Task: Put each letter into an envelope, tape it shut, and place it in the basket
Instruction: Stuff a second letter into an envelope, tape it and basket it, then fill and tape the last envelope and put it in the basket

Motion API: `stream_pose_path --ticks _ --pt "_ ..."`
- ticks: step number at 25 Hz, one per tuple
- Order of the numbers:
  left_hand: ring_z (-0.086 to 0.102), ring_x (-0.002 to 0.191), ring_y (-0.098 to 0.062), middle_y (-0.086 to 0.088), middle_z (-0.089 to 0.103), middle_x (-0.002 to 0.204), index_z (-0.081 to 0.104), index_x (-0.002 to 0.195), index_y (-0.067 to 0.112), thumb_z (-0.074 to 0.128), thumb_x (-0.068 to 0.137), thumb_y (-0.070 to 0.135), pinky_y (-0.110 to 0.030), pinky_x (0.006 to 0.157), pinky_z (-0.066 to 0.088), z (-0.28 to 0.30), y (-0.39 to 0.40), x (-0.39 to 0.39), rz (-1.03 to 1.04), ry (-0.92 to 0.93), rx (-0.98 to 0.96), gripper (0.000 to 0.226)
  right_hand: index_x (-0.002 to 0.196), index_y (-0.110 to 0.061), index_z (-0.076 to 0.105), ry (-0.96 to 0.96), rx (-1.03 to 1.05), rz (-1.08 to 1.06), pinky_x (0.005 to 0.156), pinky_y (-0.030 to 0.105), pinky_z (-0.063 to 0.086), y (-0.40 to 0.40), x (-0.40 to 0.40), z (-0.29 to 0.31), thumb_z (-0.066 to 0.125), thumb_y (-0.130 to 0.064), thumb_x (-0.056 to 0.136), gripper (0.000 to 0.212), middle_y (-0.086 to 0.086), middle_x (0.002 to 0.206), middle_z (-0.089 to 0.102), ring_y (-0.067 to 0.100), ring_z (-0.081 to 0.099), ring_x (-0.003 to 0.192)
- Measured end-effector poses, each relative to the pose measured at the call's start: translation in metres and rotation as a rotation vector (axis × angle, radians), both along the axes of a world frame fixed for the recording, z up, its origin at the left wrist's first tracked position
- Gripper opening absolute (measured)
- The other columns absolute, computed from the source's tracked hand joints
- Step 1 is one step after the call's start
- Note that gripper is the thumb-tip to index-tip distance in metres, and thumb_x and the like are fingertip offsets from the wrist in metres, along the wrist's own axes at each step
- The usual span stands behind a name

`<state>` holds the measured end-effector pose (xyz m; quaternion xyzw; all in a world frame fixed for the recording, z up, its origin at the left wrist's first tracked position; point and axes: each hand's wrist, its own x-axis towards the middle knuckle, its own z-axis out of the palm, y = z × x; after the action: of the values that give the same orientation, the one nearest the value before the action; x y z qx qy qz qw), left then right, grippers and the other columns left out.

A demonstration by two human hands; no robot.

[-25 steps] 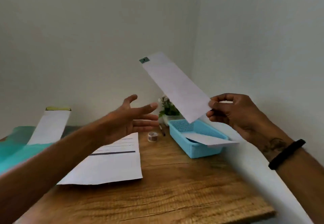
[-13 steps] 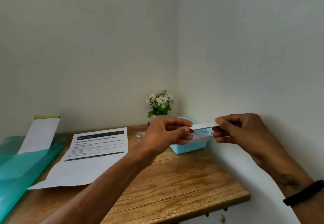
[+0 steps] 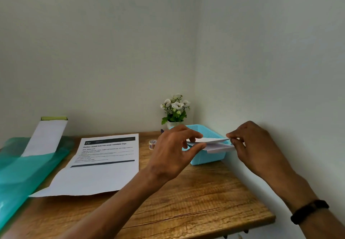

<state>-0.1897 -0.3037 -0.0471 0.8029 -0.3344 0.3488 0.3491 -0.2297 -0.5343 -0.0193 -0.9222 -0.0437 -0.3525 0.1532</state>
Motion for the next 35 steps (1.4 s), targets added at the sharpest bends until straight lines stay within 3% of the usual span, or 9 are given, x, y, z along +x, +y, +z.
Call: stream_pose_path --ticks 3,8,12,17,21,25,28,32,35 --pt "0.061 0.099 -0.003 0.014 0.068 0.115 0.079 0.112 0.033 0.068 0.094 0.051 -0.011 0.074 0.053 -0.005 -0.002 0.006 -0.009 -0.057 0.059 0.028 0.121 -0.023 0.079 0.072 -0.11 -0.088 0.087 0.04 0.059 0.002 0.0 0.0 0.063 -0.016 0.098 0.029 0.008 0.116 0.069 0.026 0.067 0.103" --pt "0.058 0.119 -0.008 0.013 0.067 0.125 0.073 0.121 0.037 0.061 0.095 0.061 -0.028 0.09 0.058 -0.018 -0.004 0.006 -0.013 -0.095 0.198 0.037 0.129 -0.025 0.073 0.15 -0.095 -0.12 0.093 0.042 0.057 0.0 -0.003 -0.008 0.064 -0.011 0.093 0.04 0.005 0.125 0.066 0.025 0.062 0.115" --pt "0.061 0.118 -0.012 0.008 0.07 0.124 0.072 0.121 0.034 0.065 0.098 0.043 -0.036 0.086 0.063 -0.022 -0.011 0.007 0.002 -0.159 0.224 0.026 0.132 -0.026 0.07 0.106 -0.096 -0.047 0.09 0.037 0.058 0.005 -0.011 -0.016 0.073 -0.019 0.092 0.04 0.0 0.131 0.064 0.02 0.053 0.119" --pt "0.063 0.117 -0.013 0.003 0.072 0.125 0.073 0.12 0.028 0.066 0.099 0.036 -0.038 0.09 0.061 -0.016 -0.011 0.006 0.024 -0.171 0.207 0.024 0.132 -0.026 0.07 0.075 -0.16 -0.07 0.087 0.034 0.056 0.013 -0.01 -0.011 0.062 -0.029 0.102 0.031 -0.002 0.128 0.067 0.017 0.054 0.117" --pt "0.064 0.113 -0.012 0.005 0.073 0.125 0.075 0.118 0.03 0.06 0.097 0.057 -0.027 0.087 0.058 -0.006 0.01 0.001 0.066 -0.086 0.184 0.038 0.137 -0.02 0.067 0.062 -0.122 -0.004 0.094 0.038 0.055 0.026 -0.02 -0.012 0.077 -0.03 0.092 0.047 0.005 0.135 0.067 0.024 0.054 0.124" --pt "0.067 0.09 -0.005 0.008 0.079 0.107 0.081 0.104 0.026 0.059 0.095 0.062 -0.018 0.072 0.052 0.02 0.083 0.011 0.213 0.04 0.133 0.043 0.111 -0.014 0.078 -0.156 -0.072 0.277 0.079 0.037 0.062 0.076 -0.018 -0.014 0.088 -0.022 0.08 0.033 0.009 0.114 0.077 0.025 0.069 0.103" --pt "0.068 0.093 -0.008 0.003 0.079 0.111 0.081 0.108 0.02 0.068 0.095 0.05 -0.024 0.078 0.052 0.029 0.155 0.024 0.407 0.24 0.137 0.036 0.112 -0.028 0.076 0.103 0.116 0.427 0.077 0.019 0.058 0.133 0.007 -0.022 0.082 -0.038 0.087 0.028 -0.007 0.11 0.075 0.004 0.068 0.087" --pt "0.063 0.121 -0.026 -0.009 0.068 0.137 0.067 0.133 0.016 0.066 0.096 0.052 -0.033 0.096 0.048 0.01 0.241 0.037 0.677 0.59 0.087 0.052 0.126 -0.034 0.07 0.418 -0.01 0.405 0.07 0.007 0.044 0.189 0.062 -0.048 0.072 -0.05 0.092 0.038 -0.012 0.123 0.071 -0.004 0.06 0.085" --pt "0.063 0.104 -0.022 -0.01 0.066 0.132 0.062 0.131 0.013 0.065 0.099 0.044 -0.037 0.092 0.055 -0.009 0.275 0.045 0.731 0.66 -0.006 0.044 0.132 -0.033 0.066 0.444 -0.006 0.372 0.064 0.007 0.04 0.216 0.103 -0.055 0.072 -0.051 0.092 0.044 -0.009 0.122 0.071 -0.004 0.056 0.083"
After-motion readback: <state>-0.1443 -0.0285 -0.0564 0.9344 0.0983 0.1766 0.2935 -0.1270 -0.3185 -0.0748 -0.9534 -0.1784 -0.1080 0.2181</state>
